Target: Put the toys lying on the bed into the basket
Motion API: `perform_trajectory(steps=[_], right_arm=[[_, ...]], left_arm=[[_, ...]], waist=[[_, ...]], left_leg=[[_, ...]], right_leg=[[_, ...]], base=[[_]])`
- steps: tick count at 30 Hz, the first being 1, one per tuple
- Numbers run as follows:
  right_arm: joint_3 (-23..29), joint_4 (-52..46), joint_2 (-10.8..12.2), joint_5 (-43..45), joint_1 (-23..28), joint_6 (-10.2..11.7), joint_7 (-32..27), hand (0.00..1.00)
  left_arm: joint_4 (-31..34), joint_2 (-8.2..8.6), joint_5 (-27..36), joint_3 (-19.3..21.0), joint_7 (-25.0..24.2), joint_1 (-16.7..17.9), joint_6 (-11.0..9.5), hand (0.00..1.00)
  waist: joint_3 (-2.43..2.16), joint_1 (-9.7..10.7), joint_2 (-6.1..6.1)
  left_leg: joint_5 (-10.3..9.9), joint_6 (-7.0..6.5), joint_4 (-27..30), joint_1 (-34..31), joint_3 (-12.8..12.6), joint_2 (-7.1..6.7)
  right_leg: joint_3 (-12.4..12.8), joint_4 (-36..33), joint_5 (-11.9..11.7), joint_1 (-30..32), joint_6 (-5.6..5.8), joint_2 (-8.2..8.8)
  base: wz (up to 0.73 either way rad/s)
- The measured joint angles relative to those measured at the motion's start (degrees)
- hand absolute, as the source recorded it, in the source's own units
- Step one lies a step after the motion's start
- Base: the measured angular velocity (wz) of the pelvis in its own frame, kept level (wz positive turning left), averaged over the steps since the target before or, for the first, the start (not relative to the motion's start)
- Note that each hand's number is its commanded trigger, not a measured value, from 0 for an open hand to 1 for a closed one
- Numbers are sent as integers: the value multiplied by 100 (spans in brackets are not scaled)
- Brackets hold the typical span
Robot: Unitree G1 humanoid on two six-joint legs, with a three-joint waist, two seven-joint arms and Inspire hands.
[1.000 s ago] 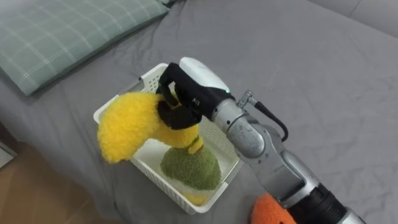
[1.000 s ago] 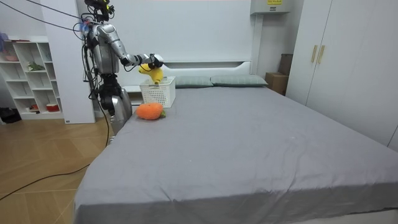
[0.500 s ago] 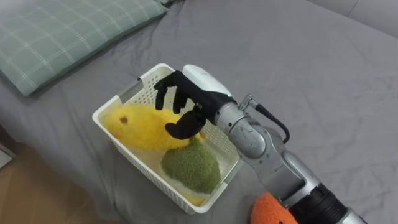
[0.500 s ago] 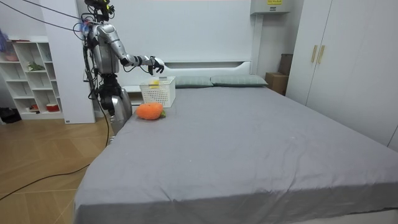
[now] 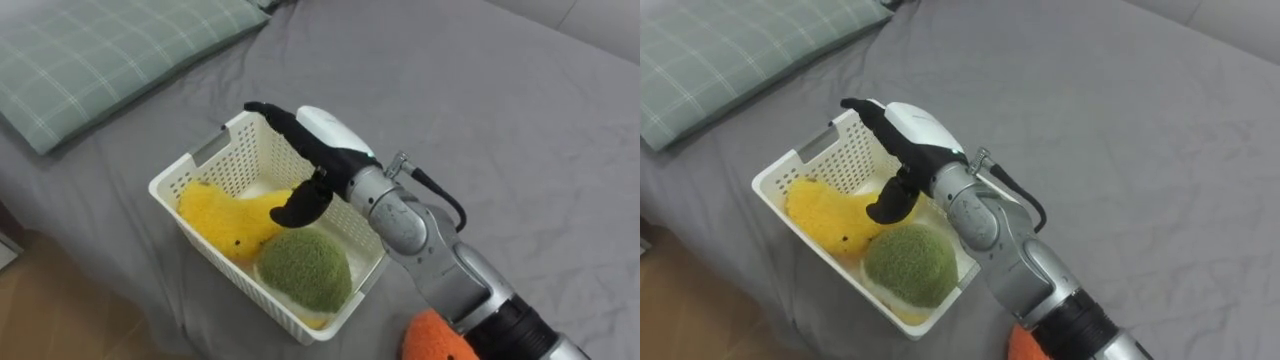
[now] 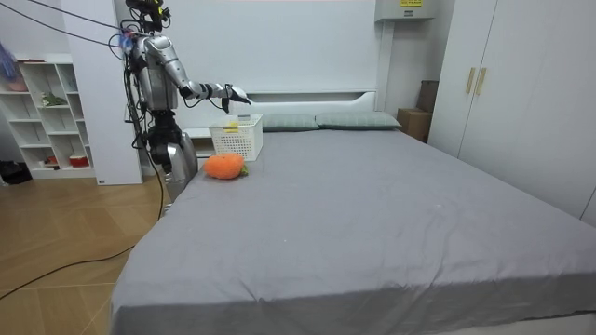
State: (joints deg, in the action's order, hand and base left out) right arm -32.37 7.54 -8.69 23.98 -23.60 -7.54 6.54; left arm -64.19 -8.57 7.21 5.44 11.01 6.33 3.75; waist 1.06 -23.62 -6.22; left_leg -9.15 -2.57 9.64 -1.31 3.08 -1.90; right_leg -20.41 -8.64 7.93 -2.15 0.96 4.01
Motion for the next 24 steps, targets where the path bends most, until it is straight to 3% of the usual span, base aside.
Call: perform_trajectory(steps=[5, 9, 13, 16, 20, 24], right_arm=[[305, -186, -27, -176, 143, 17, -104, 0], [832, -504, -143, -707, 557, 269, -493, 0], [1288, -651, -191, -925, 1125, 420, -791, 0], [1672, -782, -245, -1164, 1621, 506, -955, 0], [2046, -789, -257, -1244, 1945, 514, -1205, 0], [2281, -790, -330, -1599, 1985, 531, -1313, 0]], left_arm=[[2, 2, 0, 24, 81, 220, -6, 0], [4, 9, 0, 62, 92, 378, -13, 0], [-12, 33, -2, 235, 99, 494, -50, 0], [-67, 46, -26, 282, 131, 654, -85, 0], [-101, 64, -31, 336, 197, 803, -168, 0], [-112, 89, -12, 346, 224, 802, -168, 0]], waist=[[27, 178, 38], [33, 416, 69], [-11, 611, 167], [-79, 822, 262], [-77, 1106, 351], [-80, 1357, 339]], left_leg=[[-5, -6, -23, 95, -61, 5], [-6, -7, 4, 105, -108, 2], [-6, -7, -28, 183, -219, 15], [-8, -13, -40, 209, -271, 15], [-9, -10, -82, 303, -411, 27], [-13, -4, -96, 297, -433, 63]], right_leg=[[130, 5, 0, -75, 1, -1], [165, 3, -1, -90, 0, -1], [293, -9, -2, -94, -2, -8], [327, -21, -4, -96, -3, -6], [465, -38, -20, -97, -27, -41], [476, -37, -30, -94, -39, -46]], base=[[-4], [0], [-15], [-11], [-18], [-4]])
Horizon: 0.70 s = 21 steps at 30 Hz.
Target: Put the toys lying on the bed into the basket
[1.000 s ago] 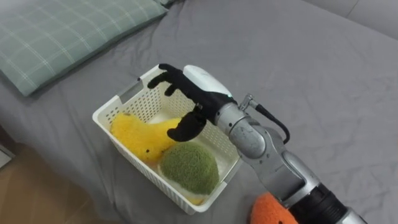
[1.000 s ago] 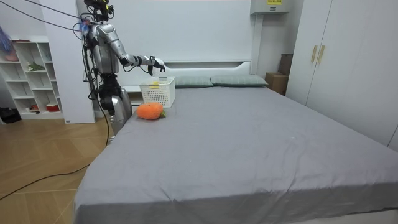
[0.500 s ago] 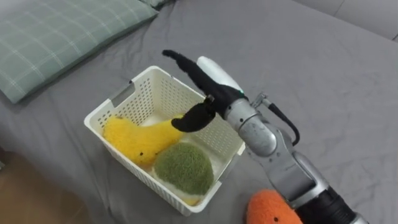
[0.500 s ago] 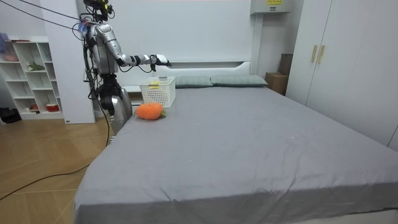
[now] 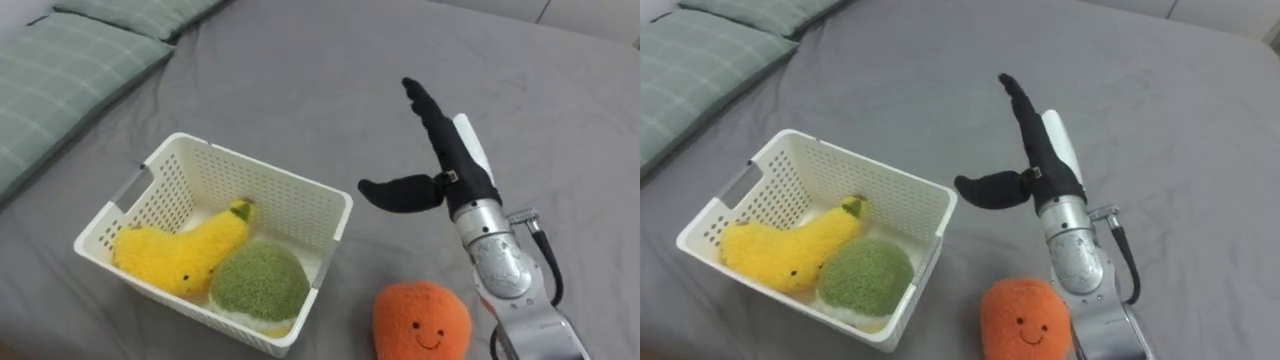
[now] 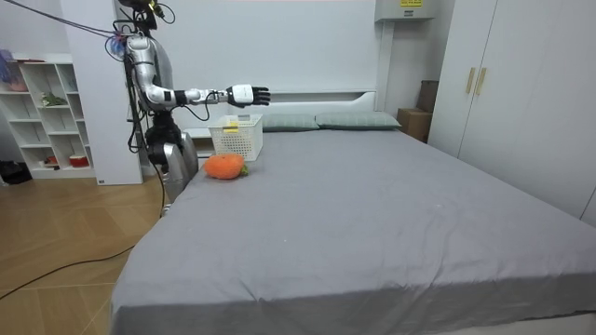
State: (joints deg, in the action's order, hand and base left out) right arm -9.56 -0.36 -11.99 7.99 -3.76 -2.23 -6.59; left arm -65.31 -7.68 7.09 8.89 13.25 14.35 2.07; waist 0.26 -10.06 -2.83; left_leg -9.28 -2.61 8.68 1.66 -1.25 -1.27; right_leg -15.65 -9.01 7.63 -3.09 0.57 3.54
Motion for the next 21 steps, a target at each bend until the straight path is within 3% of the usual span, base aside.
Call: perform_trajectory(steps=[7, 13, 21], right_arm=[[188, 1, -2, -54, 176, 156, -94, 0], [212, 187, 0, -105, 644, 173, -139, 0], [277, 701, 49, -4, 1213, 155, -126, 0]], left_arm=[[2, 2, 19, 3, -12, -49, -3, 0], [24, 10, 24, 19, -22, -138, -48, 0], [121, 11, 27, 26, -14, -75, -66, 0]], waist=[[-14, 173, -41], [-12, 347, -46], [-9, 403, -31]], left_leg=[[-11, 5, -28, 103, -139, 30], [-32, 3, -41, 99, -174, 42], [-61, 5, -12, 106, -183, 49]], right_leg=[[157, 0, -10, -16, 1, -29], [174, 0, -10, -11, 0, -36], [225, 3, -10, -8, 1, -53]], base=[[-10], [-2], [-2]])
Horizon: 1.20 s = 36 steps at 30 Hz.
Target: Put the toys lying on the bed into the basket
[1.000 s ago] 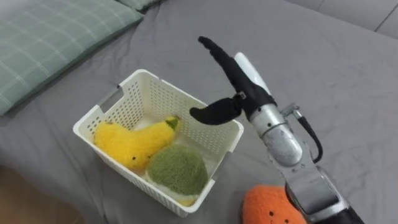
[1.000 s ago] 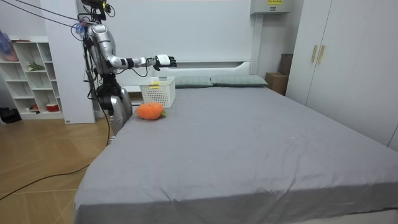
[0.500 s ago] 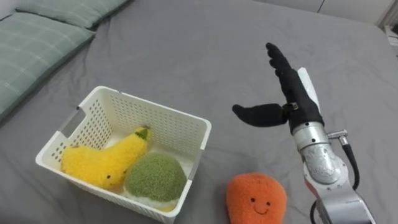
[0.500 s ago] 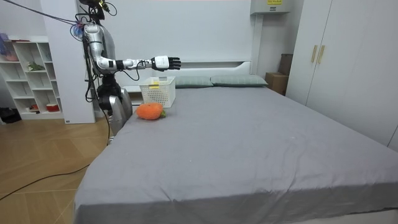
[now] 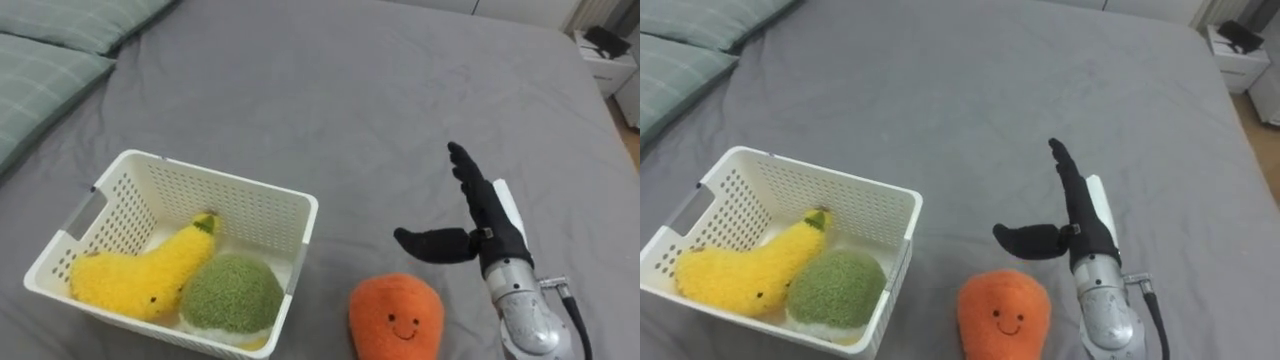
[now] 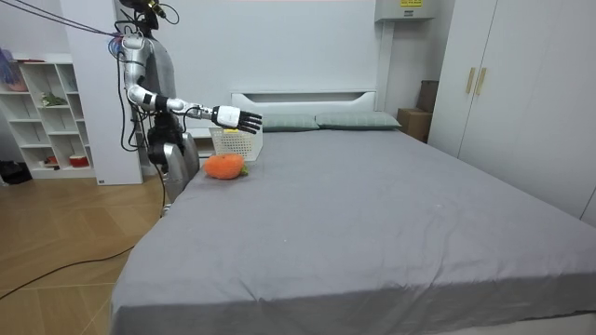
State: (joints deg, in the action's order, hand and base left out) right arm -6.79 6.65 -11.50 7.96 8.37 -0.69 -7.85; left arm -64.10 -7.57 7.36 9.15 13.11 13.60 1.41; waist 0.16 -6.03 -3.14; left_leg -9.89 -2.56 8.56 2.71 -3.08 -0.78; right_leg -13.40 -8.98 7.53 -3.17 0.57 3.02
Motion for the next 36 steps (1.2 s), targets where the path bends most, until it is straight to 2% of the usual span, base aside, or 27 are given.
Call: perform_trajectory(steps=[10, 17, 25, 32, 36], right_arm=[[-113, 770, 1, 114, 73, 6, 410, 0], [-163, 1528, 2, 215, 80, -112, 675, 0], [-549, 2151, 22, 417, 57, -135, 759, 0], [-575, 2807, 27, 836, -130, -87, 717, 0], [-573, 2987, 31, 858, -191, -57, 718, 0]], left_arm=[[13, -20, -9, 100, -160, 22, -12, 0], [403, 0, -7, 199, -243, 162, -3, 0], [404, -2, -13, 199, -267, 98, -7, 0], [362, -12, -33, 202, -322, 119, -6, 0], [361, -11, -73, 213, -305, 148, -5, 0]], waist=[[-1, -127, -33], [3, -235, -71], [10, -299, -152], [23, -523, -206], [26, -537, -204]], left_leg=[[-5, 2, -6, 4, -2, 3], [-10, 2, 6, -17, 21, -3], [-32, 1, 17, -26, 20, 0], [-62, 0, 40, -29, 38, 2], [-87, 1, 108, -40, 140, 0]], right_leg=[[74, 3, 0, -3, -1, -12], [57, 19, 0, -6, 0, -13], [58, 33, 0, 2, 1, -16], [8, 31, -1, -17, 2, -17], [-107, 38, 2, -88, 5, -11]], base=[[-1], [0], [-1], [1], [13]])
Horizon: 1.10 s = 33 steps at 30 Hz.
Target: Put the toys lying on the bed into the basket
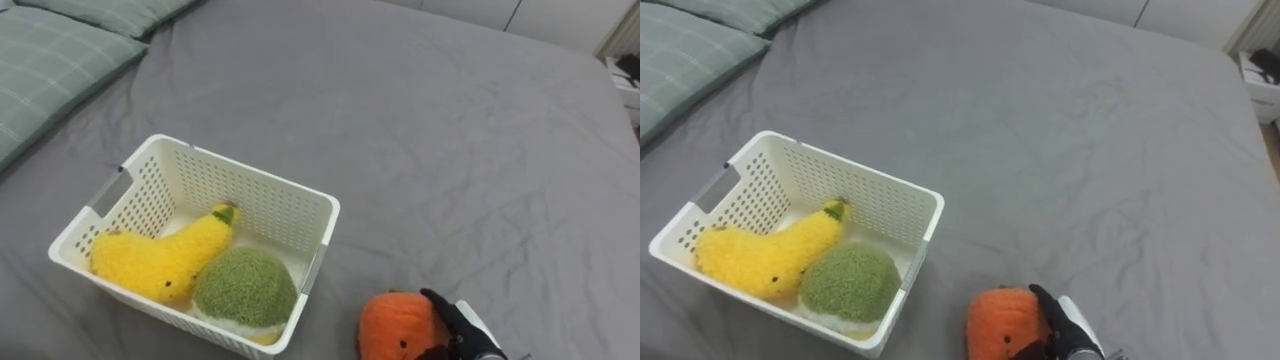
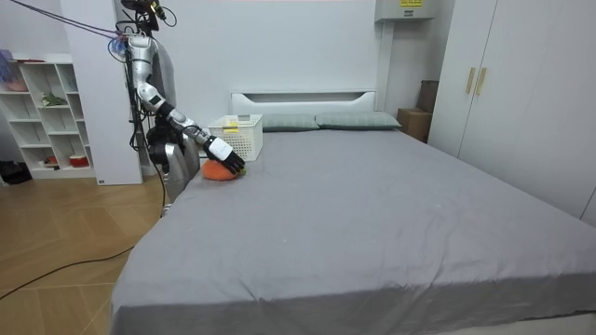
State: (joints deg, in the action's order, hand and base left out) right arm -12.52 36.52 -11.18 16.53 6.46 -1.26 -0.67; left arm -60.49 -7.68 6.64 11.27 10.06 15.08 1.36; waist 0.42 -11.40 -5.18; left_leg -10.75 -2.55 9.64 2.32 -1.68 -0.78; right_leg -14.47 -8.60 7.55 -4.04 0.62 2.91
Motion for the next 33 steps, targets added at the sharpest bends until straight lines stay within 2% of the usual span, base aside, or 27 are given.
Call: perform_trajectory(steps=[2, 3, 4, 5, 6, 15, 23, 33], right_arm=[[-1, 131, 3, 0, -90, 1, 6, 0], [0, 153, 2, 8, -112, 1, 12, 15], [0, 163, 3, 12, -120, 1, 19, 75], [0, 214, 3, 58, -144, 7, 34, 95], [0, 246, 3, 99, -158, 9, 45, 100], [41, 366, 3, 627, -289, 17, 17, 100], [31, 411, 20, 699, -297, 17, 62, 100], [38, 379, 35, 652, -296, 119, -61, 100]], left_arm=[[0, 6, -1, -2, 1, 20, 2, 0], [-1, 5, 0, -1, 8, 35, 4, 0], [-1, 6, 0, -1, 22, 43, 4, 0], [-2, 7, 0, -2, 49, 56, 4, 0], [-2, 7, 1, -2, 55, 62, 4, 0], [-12, 14, 7, -1, 68, 99, 4, 0], [-5, 14, 7, -6, 69, 97, 4, 0], [0, 13, 1, 6, 72, 94, -11, 0]], waist=[[0, -5, 0], [0, -8, 2], [0, -7, 2], [0, -6, 3], [0, -5, 3], [0, -5, 14], [29, -1, 60], [36, 11, 76]], left_leg=[[0, 0, 15, -12, 11, -2], [0, 0, 23, -15, 13, -2], [0, 0, 27, -16, 14, -2], [0, 1, 36, -17, 19, -2], [0, 1, 40, -17, 21, -2], [-2, 3, 74, -26, 57, -5], [-2, 3, 72, -46, 76, -8], [-2, 2, 126, -76, 200, -34]], right_leg=[[-5, -1, 0, 0, 0, 1], [-12, -1, 0, -2, 0, 1], [-14, -1, 0, -3, 0, 1], [-19, -2, 0, -8, 0, 2], [-21, -2, 0, -11, 0, 2], [-43, -4, 0, -22, -1, 5], [-61, 0, 0, -13, -1, 8], [-152, 9, 3, -63, 4, 27]], base=[[3], [0], [0], [0], [0], [0], [0], [6]])
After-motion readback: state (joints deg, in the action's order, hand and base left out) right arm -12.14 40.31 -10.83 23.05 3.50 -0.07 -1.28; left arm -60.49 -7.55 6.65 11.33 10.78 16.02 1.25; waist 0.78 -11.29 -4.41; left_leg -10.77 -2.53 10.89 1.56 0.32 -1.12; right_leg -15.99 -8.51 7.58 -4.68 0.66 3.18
